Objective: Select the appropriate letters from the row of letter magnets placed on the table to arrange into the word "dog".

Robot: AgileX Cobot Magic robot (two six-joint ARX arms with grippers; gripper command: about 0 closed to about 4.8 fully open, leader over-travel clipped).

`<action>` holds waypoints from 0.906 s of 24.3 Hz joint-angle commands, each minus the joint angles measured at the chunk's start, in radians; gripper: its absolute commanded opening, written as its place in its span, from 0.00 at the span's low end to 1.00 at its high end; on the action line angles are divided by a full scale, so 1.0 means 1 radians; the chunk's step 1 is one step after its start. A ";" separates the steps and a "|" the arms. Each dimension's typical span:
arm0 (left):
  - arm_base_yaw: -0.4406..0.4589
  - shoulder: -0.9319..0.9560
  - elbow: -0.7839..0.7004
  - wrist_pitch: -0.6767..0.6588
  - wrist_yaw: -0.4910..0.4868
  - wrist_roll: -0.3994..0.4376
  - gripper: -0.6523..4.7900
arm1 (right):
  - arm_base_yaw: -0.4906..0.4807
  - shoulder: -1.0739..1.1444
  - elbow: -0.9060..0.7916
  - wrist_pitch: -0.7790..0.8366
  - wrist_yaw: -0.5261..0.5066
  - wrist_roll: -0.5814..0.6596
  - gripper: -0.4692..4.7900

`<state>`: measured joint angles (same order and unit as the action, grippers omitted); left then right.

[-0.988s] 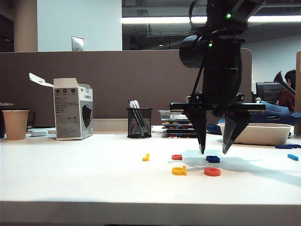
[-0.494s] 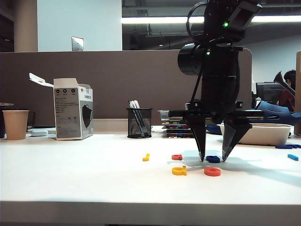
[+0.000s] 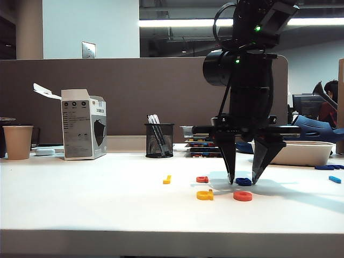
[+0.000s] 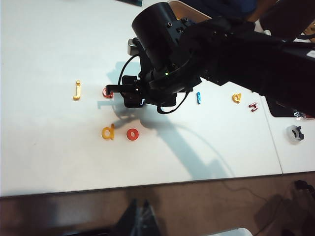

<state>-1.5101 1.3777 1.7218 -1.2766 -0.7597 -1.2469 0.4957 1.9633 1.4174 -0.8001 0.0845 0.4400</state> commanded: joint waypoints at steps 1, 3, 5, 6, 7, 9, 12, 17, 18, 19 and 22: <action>-0.001 -0.002 0.002 -0.001 -0.003 0.005 0.11 | 0.001 0.002 0.005 0.005 0.003 0.002 0.46; -0.001 -0.002 0.002 -0.001 -0.003 0.005 0.11 | 0.001 0.002 0.005 0.003 0.003 0.002 0.46; -0.001 -0.002 0.002 -0.001 -0.003 0.005 0.11 | 0.001 0.003 0.005 0.003 0.003 0.002 0.44; -0.001 -0.002 0.002 -0.001 -0.003 0.005 0.11 | 0.001 0.002 0.005 0.003 0.003 0.002 0.40; -0.001 -0.002 0.002 -0.001 -0.003 0.005 0.11 | 0.001 0.003 0.005 0.003 0.003 0.002 0.35; -0.001 -0.002 0.002 -0.001 -0.003 0.005 0.11 | 0.001 0.003 0.005 0.003 0.003 0.002 0.35; -0.001 -0.002 0.002 -0.001 -0.003 0.005 0.11 | 0.001 0.002 0.005 0.003 0.003 0.002 0.35; -0.001 -0.002 0.002 -0.001 -0.003 0.005 0.11 | 0.001 0.002 0.005 0.000 0.003 0.002 0.34; -0.001 -0.002 0.002 -0.001 -0.003 0.005 0.11 | 0.001 0.002 0.005 0.000 0.003 0.002 0.34; -0.001 -0.002 0.002 -0.001 -0.003 0.005 0.11 | 0.001 0.002 0.005 -0.002 0.003 0.002 0.34; -0.001 -0.002 0.002 -0.001 -0.003 0.005 0.11 | 0.001 0.002 0.005 -0.005 0.004 0.002 0.26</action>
<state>-1.5101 1.3777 1.7218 -1.2766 -0.7597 -1.2469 0.4957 1.9652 1.4193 -0.8013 0.0845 0.4404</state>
